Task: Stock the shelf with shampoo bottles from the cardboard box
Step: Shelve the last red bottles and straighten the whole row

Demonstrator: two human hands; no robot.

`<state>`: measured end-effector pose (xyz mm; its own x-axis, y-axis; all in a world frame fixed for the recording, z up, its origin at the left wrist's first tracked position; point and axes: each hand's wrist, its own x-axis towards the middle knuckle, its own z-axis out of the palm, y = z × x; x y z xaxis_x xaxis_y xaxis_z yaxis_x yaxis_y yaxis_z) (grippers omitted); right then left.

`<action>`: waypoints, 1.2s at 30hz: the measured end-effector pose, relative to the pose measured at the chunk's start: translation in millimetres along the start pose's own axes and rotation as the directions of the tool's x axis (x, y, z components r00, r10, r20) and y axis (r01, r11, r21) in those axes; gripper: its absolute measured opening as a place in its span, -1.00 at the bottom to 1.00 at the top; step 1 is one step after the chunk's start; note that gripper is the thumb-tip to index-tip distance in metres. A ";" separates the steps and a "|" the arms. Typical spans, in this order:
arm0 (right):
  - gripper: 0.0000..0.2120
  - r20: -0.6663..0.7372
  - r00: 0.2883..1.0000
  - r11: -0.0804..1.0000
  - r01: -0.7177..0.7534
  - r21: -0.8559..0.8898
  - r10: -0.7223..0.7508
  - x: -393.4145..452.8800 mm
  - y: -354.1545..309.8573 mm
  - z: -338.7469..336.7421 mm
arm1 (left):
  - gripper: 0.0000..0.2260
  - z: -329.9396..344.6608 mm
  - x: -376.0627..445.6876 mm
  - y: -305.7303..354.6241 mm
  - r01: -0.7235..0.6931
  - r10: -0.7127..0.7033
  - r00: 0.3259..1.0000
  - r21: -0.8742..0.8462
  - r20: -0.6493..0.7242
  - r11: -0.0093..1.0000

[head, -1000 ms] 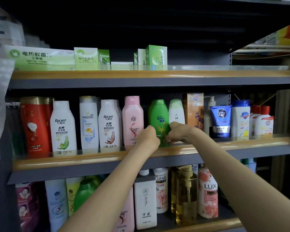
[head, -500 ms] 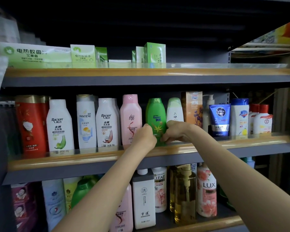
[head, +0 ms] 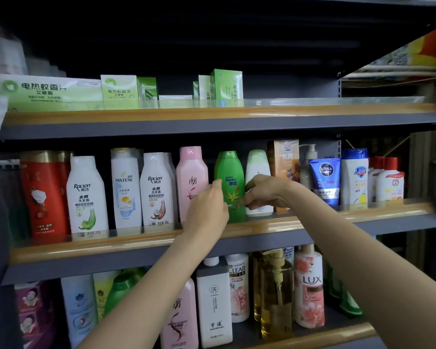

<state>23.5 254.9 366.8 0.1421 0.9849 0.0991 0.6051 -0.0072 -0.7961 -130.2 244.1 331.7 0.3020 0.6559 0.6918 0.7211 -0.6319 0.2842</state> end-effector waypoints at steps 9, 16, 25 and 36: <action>-0.75 -0.428 0.854 0.942 0.186 -0.278 -0.295 -12.5 -4.9 -36.7 | -0.63 13.3 1.8 15.7 -0.339 0.347 0.932 0.090 -0.100 0.936; -0.54 -0.244 0.892 0.756 0.148 -0.638 -0.381 4.4 -4.6 -60.1 | -0.68 47.3 -0.9 30.4 -0.349 0.365 0.930 0.199 -0.046 0.915; -0.54 -0.296 0.885 0.924 0.290 -0.251 -0.358 20.5 3.3 -44.4 | -0.67 51.9 5.1 34.3 -0.259 0.268 0.962 0.137 -0.048 0.956; -0.44 -0.133 0.964 0.941 0.257 0.220 -0.232 0.7 23.7 -76.3 | -0.65 53.8 8.0 53.2 -0.200 0.202 0.978 0.032 -0.049 0.979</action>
<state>97.7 242.2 393.6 0.1006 0.9278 0.3593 0.4337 0.2841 -0.8551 -55.8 237.9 316.7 0.4104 0.4939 0.7666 0.6653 -0.7371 0.1187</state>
